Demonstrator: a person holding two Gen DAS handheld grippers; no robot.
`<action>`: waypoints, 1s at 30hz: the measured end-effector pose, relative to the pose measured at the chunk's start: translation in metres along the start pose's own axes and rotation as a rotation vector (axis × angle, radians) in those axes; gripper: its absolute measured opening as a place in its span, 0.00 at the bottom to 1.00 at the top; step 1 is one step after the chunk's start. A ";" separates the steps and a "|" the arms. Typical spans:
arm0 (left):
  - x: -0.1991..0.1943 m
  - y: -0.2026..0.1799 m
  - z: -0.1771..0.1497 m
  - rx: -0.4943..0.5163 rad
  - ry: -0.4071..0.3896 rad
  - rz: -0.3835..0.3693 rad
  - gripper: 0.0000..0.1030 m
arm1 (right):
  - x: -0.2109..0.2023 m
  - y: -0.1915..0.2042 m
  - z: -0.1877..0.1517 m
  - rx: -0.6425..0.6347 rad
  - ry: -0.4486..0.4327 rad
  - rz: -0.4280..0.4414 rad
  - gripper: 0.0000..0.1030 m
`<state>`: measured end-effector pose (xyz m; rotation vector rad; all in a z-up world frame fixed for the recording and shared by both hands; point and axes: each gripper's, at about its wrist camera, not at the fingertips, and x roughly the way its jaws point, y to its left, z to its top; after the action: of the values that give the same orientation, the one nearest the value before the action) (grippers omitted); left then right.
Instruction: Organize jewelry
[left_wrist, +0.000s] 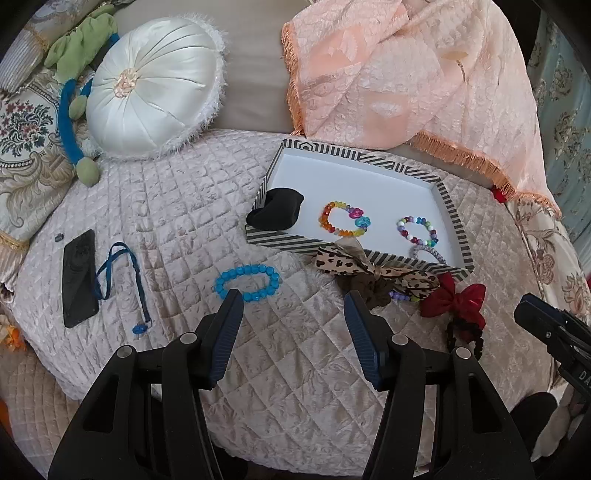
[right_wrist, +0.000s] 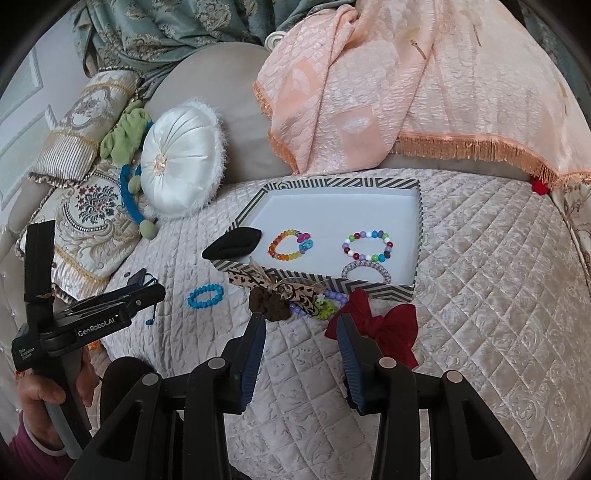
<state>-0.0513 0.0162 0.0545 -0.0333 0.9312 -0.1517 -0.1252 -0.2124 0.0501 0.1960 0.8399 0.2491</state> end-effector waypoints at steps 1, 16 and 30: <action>0.001 0.001 0.000 0.000 0.004 -0.002 0.55 | 0.001 0.000 0.000 -0.001 0.002 0.000 0.37; 0.017 0.013 -0.002 -0.021 0.042 0.001 0.57 | 0.020 0.006 -0.002 -0.024 0.050 0.003 0.38; 0.031 0.038 0.001 -0.102 0.096 -0.031 0.58 | 0.037 0.009 -0.002 -0.044 0.088 0.008 0.39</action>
<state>-0.0275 0.0493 0.0271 -0.1359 1.0339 -0.1355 -0.1042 -0.1929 0.0250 0.1484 0.9208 0.2848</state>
